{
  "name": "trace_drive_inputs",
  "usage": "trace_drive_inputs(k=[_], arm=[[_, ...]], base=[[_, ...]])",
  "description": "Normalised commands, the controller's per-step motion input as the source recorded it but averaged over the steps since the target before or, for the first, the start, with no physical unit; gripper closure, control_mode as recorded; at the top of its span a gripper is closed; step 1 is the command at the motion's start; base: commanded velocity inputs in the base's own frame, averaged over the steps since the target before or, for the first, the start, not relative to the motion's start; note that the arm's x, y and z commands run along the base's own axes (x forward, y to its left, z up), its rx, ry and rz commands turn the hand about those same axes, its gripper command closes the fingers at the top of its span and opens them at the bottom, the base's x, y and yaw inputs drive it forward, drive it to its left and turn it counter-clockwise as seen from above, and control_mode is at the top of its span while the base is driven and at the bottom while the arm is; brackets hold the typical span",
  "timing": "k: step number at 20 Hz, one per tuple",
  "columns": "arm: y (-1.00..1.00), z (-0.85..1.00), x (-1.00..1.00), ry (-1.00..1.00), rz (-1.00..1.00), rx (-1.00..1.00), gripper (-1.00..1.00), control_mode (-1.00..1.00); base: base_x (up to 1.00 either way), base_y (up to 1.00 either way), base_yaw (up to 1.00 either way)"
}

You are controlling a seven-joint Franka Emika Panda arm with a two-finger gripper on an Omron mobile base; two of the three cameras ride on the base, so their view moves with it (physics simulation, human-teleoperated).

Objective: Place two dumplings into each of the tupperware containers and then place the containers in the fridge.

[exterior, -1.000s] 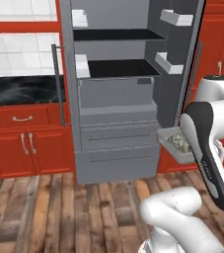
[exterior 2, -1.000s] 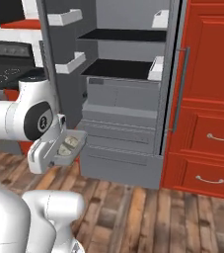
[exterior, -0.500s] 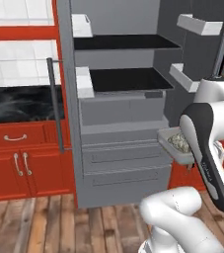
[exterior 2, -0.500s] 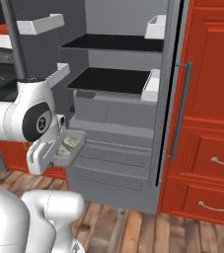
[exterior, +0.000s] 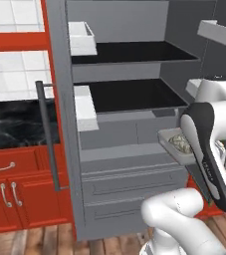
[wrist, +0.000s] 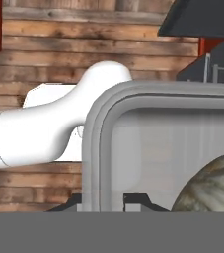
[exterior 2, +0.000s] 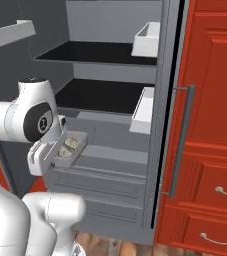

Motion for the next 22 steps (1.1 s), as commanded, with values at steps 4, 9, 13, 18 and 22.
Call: trace_drive_inputs(k=[4, 9, 13, 18, 22], arm=[[0.00, 0.00, 0.00, 0.00, 0.00, 0.00, 1.00, 1.00], [0.00, 0.00, 0.00, 0.00, 0.00, 0.00, 1.00, 1.00], [0.00, 0.00, 0.00, 0.00, 0.00, 0.00, 1.00, 1.00], [0.00, 0.00, 0.00, 0.00, 0.00, 0.00, 1.00, 1.00], [0.00, 0.00, 0.00, 0.00, 0.00, 0.00, 1.00, 1.00]], base=[[0.82, 0.11, -0.09], [0.66, 0.30, -0.13], [0.55, 0.08, -0.08], [0.61, 0.03, -0.02], [0.45, 0.00, 0.00]])
